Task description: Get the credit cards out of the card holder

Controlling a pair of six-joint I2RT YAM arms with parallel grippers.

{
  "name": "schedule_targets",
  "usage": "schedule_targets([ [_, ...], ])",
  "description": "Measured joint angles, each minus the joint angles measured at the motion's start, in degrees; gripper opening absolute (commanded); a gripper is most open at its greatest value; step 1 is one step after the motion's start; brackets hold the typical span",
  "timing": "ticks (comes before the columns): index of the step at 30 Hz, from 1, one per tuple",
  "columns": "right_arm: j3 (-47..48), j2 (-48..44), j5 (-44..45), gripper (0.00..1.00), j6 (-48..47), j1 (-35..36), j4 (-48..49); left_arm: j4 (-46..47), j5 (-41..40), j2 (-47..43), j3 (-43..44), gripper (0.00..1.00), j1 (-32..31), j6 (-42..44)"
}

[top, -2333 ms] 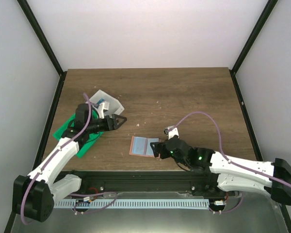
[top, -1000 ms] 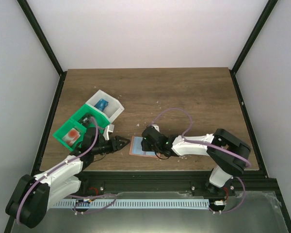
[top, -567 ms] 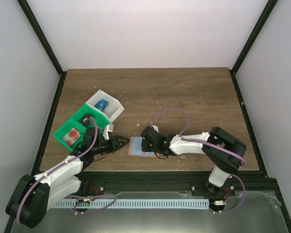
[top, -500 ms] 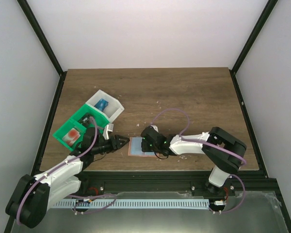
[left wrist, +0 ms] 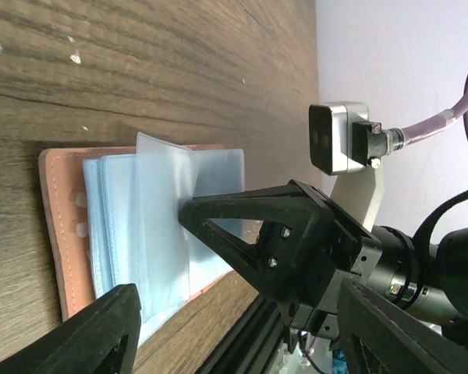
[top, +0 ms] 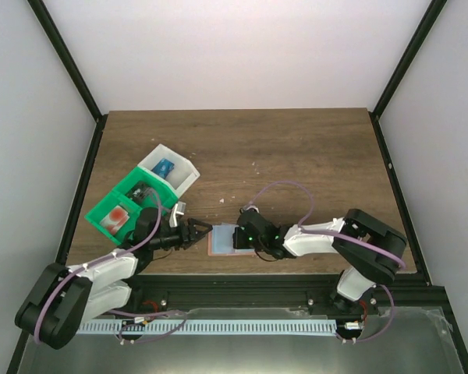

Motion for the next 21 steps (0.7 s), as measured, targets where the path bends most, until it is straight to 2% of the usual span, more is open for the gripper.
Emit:
schedule_targets([
  [10, -8.0, -0.6, -9.0, 0.0, 5.3, -3.3, 14.9, 9.0, 2.1, 6.2, -0.7, 0.73, -1.2, -3.6],
  [21, -9.6, -0.4, -14.1, 0.0, 8.7, -3.9, 22.3, 16.1, 2.5, 14.7, -0.7, 0.73, -2.9, -4.5],
])
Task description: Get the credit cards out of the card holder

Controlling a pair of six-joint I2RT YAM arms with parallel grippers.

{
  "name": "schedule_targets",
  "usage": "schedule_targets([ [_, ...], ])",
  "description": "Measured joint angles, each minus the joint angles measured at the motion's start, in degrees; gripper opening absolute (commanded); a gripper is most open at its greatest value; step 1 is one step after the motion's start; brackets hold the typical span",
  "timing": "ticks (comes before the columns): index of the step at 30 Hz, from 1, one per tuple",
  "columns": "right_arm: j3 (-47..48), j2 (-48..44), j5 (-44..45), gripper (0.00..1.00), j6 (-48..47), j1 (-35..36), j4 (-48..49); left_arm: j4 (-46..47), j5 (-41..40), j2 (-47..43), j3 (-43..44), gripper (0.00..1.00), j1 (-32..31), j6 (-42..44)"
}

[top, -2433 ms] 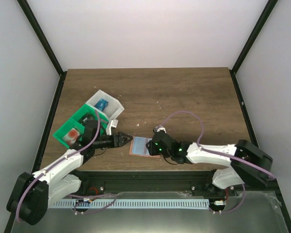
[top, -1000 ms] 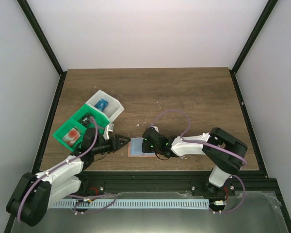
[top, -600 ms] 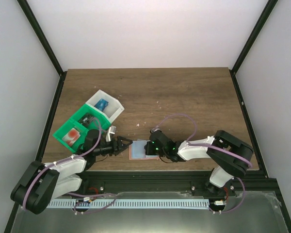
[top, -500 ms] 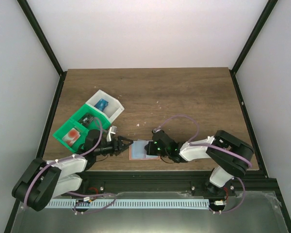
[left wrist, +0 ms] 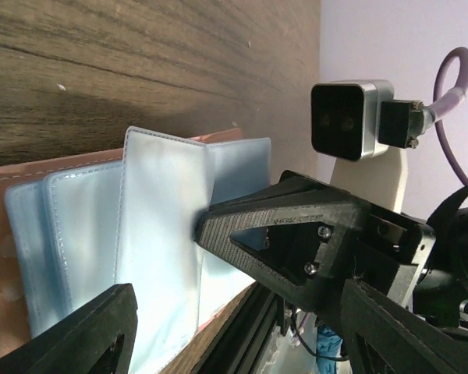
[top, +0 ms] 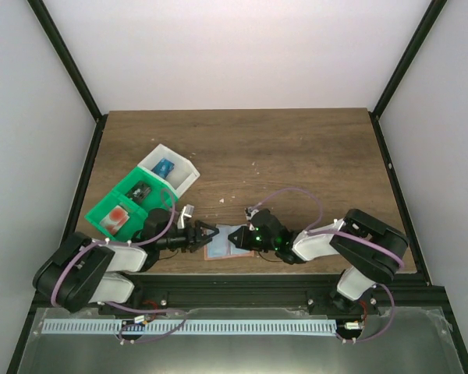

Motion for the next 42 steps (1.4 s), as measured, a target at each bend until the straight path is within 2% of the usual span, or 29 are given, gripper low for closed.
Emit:
schedule_targets([
  [4, -0.2, 0.0, -0.4, 0.02, 0.3, 0.0, 0.3, 1.9, 0.0, 2.5, 0.0, 0.73, -0.4, -0.1],
  [7, -0.2, 0.0, -0.4, 0.12, 0.3, 0.0, 0.2, 2.5, 0.0, 3.8, 0.0, 0.73, -0.5, -0.1],
  [10, 0.1, 0.0, -0.3, 0.17, -0.2, -0.1, -1.3, 3.1, 0.2, 4.8, 0.0, 0.73, -0.5, -0.1],
  [20, 3.0, -1.1, 0.2, 0.2, -2.6, -0.1, -8.9, 4.4, 0.6, 5.7, 0.0, 0.73, -0.5, -0.3],
  [25, 5.3, 0.1, -0.8, 0.21, -3.7, 0.3, -11.0, 2.1, 0.2, 2.7, 0.0, 0.74, -0.5, -0.3],
  [28, 7.2, 1.2, -0.5, 0.21, -4.5, 0.9, -13.7, -0.7, -1.1, -0.3, 0.0, 0.75, -0.5, 0.1],
  [34, 8.7, 2.8, 0.4, 0.06, -5.6, 1.4, -16.0, -6.6, -3.6, -4.7, 0.0, 0.77, -0.5, 1.7],
  [42, 8.7, 3.0, 0.7, 0.04, -5.5, 1.4, -16.0, -8.6, -4.2, -2.8, 0.0, 0.78, -0.5, 2.4],
])
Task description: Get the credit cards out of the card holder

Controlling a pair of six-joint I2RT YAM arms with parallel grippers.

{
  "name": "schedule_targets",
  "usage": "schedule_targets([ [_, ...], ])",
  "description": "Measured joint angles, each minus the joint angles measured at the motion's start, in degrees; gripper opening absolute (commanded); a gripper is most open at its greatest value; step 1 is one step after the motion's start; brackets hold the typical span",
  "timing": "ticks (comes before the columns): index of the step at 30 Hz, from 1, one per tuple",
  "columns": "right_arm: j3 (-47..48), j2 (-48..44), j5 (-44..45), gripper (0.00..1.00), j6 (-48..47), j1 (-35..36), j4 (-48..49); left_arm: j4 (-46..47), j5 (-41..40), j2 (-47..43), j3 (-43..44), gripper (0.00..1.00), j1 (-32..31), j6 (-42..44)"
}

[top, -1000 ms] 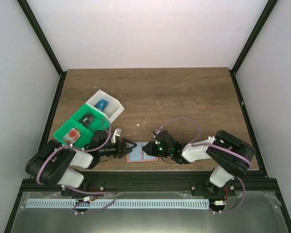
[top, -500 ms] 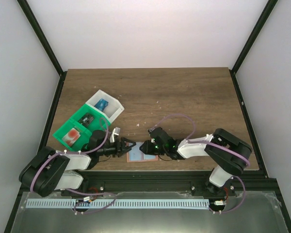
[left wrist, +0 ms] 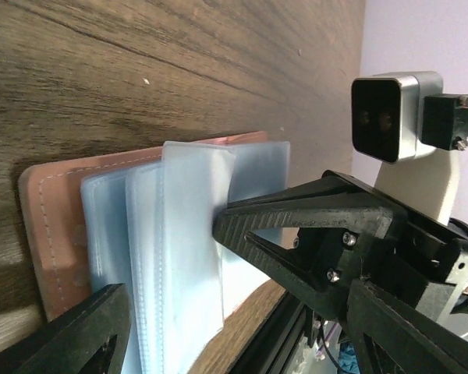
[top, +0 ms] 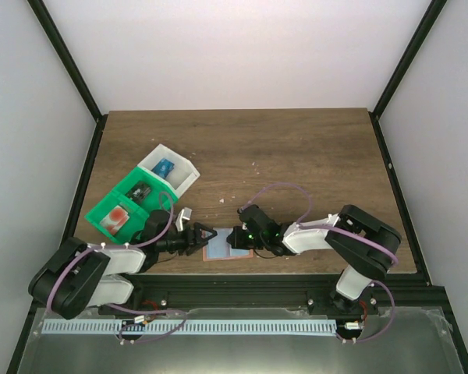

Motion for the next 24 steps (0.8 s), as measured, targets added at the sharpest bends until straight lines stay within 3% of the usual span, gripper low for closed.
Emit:
schedule_targets([
  [14, 0.0, 0.1, 0.0, 0.04, 0.0, 0.0, 0.1, 6.2, 1.8, 4.6, 0.0, 0.77, 0.0, -1.9],
  [20, -0.1, 0.1, -0.1, 0.14, 0.0, 0.0, 0.6, 7.0, 2.8, 2.7, 0.0, 0.77, 0.0, -3.5],
  [24, -0.5, 0.1, -0.3, 0.15, 0.2, 0.0, 2.0, 8.1, 3.5, 1.3, 0.0, 0.76, -0.2, -3.6],
])
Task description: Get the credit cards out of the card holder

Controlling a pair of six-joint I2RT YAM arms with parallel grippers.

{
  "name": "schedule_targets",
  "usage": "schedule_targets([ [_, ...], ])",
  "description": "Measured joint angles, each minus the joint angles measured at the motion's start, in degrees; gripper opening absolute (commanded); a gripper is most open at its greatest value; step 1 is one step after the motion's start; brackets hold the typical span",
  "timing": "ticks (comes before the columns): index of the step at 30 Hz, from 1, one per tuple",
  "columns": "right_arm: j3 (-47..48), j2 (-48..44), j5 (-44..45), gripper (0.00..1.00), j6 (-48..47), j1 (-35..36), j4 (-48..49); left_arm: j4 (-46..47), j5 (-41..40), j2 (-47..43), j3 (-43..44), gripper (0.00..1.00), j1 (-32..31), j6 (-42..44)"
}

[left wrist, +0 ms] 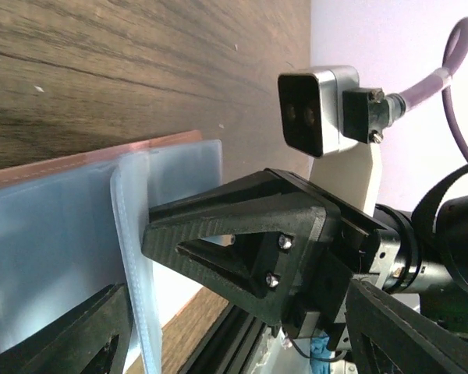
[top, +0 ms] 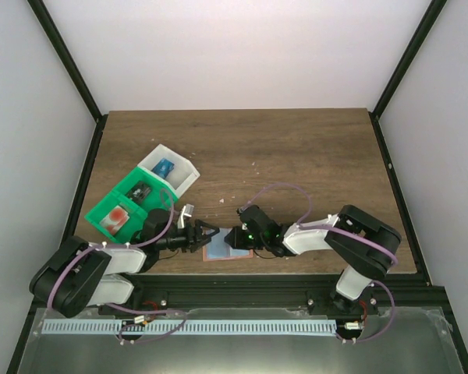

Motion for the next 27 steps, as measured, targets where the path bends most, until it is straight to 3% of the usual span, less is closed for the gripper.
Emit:
schedule_targets([
  [13, -3.5, -3.2, 1.7, 0.15, 0.5, 0.1, 1.8, 9.6, 0.6, 5.4, 1.7, 0.75, -6.3, -4.3],
  [17, -5.3, -6.5, 3.9, 0.21, 0.6, 0.1, 1.1, 9.9, 0.6, 5.4, 2.6, 0.75, -6.4, -4.3],
  [27, -8.8, -13.9, 9.6, 0.26, 0.7, 0.1, -0.9, 11.8, 0.6, 8.3, 3.8, 0.74, -7.2, -4.7],
])
